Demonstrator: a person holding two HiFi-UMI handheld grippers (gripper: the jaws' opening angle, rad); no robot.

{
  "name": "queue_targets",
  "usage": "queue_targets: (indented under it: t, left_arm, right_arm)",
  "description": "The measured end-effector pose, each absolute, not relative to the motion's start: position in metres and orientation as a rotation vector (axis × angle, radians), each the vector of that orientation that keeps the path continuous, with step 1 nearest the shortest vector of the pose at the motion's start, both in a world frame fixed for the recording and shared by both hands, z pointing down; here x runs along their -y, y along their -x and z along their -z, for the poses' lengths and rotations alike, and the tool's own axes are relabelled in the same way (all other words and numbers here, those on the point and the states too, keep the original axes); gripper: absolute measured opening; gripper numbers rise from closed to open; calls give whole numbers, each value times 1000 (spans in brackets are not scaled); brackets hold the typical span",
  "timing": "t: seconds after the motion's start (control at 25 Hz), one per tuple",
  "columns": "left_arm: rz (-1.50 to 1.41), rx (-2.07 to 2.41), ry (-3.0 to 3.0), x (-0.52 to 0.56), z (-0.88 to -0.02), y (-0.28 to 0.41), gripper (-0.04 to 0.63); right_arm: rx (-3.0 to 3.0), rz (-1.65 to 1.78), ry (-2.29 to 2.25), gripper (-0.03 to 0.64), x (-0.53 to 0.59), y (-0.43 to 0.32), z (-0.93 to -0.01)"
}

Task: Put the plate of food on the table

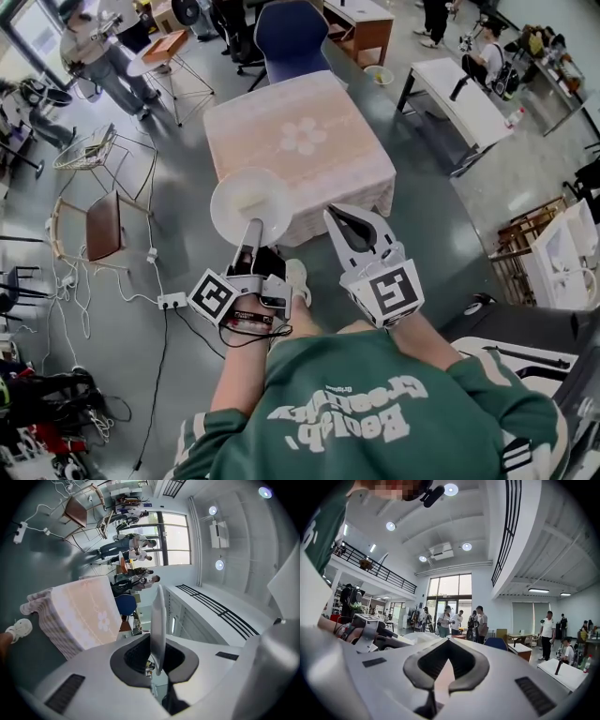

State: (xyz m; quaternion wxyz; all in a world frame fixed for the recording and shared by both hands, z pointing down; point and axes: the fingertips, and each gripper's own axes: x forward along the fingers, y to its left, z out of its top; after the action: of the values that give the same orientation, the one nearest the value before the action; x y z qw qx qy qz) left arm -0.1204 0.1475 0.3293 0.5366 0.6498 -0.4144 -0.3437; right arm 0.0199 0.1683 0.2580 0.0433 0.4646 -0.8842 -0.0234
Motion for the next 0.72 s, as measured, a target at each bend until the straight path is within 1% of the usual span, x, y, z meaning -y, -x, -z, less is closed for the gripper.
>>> queue_targets:
  t: [0.72]
  left_arm:
    - [753, 887, -1560, 39, -324, 154, 29]
  right_arm:
    - [2606, -1, -1516, 15, 10, 22, -260]
